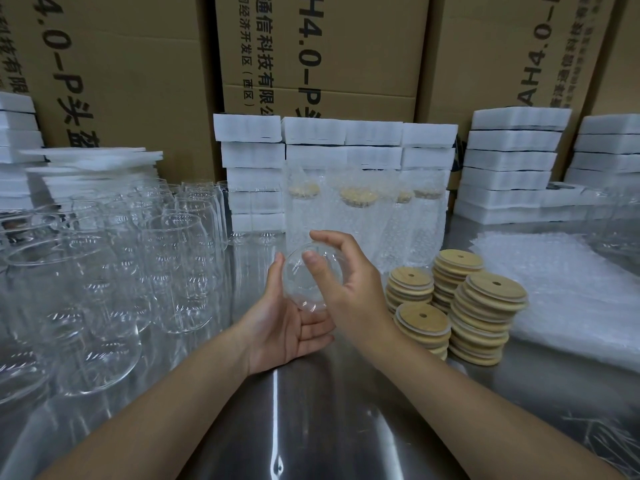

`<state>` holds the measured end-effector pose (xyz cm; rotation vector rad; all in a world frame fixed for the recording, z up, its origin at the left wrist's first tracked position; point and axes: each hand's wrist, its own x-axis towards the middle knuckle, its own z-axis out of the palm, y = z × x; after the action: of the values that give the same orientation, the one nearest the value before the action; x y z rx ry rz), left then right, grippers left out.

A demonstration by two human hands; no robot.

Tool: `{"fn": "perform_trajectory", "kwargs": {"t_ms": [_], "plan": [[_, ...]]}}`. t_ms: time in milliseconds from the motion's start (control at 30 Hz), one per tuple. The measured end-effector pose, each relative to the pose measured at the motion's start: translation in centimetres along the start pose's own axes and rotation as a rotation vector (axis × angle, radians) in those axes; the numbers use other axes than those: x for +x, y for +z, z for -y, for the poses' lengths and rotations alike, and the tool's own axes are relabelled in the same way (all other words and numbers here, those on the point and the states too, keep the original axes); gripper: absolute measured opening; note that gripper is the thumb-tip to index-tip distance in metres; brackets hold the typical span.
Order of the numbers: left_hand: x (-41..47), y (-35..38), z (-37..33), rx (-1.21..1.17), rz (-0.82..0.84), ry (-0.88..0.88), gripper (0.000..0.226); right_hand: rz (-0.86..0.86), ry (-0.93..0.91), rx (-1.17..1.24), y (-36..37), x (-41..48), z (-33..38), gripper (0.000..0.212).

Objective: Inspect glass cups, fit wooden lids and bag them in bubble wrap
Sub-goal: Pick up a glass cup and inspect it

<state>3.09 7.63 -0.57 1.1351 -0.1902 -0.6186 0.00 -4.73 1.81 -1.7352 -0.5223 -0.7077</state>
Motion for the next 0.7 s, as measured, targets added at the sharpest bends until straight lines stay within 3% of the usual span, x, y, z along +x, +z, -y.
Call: {"fn": "perform_trajectory", "kwargs": {"t_ms": [467,700], "plan": [[0.24,-0.38,0.16,0.071,-0.013,0.027,0.093,-0.035,-0.019,0.04,0.2,0.11,-0.38,0.025],[0.02,0.03,0.23,-0.054,0.001,0.151,0.074,-0.054,0.028,-0.043,0.54,-0.06,-0.3,0.034]]}}
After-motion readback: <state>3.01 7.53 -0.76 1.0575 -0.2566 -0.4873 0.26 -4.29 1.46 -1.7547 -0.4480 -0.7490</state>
